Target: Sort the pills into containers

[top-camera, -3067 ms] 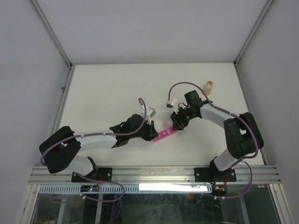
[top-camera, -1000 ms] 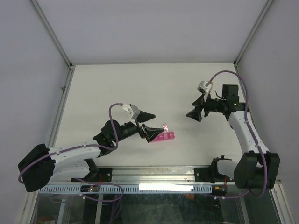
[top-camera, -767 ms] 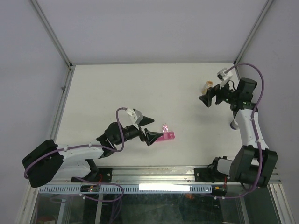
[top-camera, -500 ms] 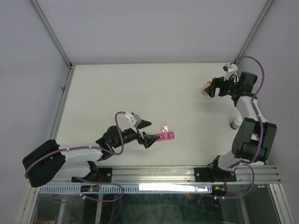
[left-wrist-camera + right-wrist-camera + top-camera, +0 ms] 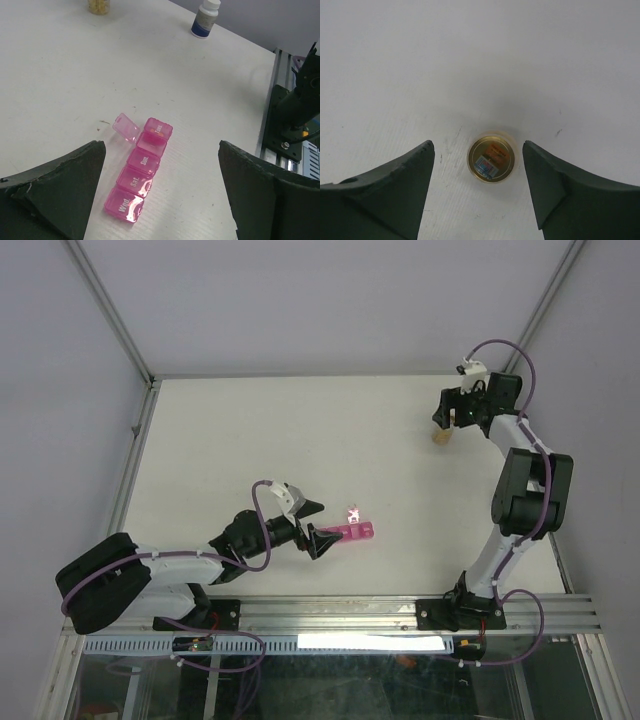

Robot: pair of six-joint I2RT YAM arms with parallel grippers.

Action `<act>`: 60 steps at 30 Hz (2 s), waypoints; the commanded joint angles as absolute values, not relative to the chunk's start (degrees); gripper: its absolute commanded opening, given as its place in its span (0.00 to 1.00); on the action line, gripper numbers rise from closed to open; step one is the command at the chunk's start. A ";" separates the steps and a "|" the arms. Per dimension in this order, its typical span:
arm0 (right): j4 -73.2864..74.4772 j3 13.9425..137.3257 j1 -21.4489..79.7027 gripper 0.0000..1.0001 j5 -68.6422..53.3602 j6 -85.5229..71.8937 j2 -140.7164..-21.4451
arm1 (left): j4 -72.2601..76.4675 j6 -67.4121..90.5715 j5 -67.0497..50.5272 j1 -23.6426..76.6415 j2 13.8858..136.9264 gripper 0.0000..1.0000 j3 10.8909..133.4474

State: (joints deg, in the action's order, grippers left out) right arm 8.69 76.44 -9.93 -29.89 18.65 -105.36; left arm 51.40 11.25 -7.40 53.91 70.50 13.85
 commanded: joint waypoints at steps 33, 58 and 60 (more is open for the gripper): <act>46.32 55.98 -2.61 0.10 -54.87 52.37 -69.12 | 54.28 -0.29 -2.59 69.68 64.60 0.95 13.42; 48.79 39.13 18.35 0.14 -52.75 60.93 -61.00 | 71.62 -0.90 9.23 76.21 80.27 0.99 13.39; 46.68 38.50 21.11 0.18 -50.42 58.68 -61.37 | 72.36 -1.03 9.65 76.21 81.39 0.99 13.76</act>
State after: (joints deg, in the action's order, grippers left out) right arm 53.28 39.00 16.86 -53.78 63.88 -60.95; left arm 67.29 -0.69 8.60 75.79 79.68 12.58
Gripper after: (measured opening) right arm 0.447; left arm 0.990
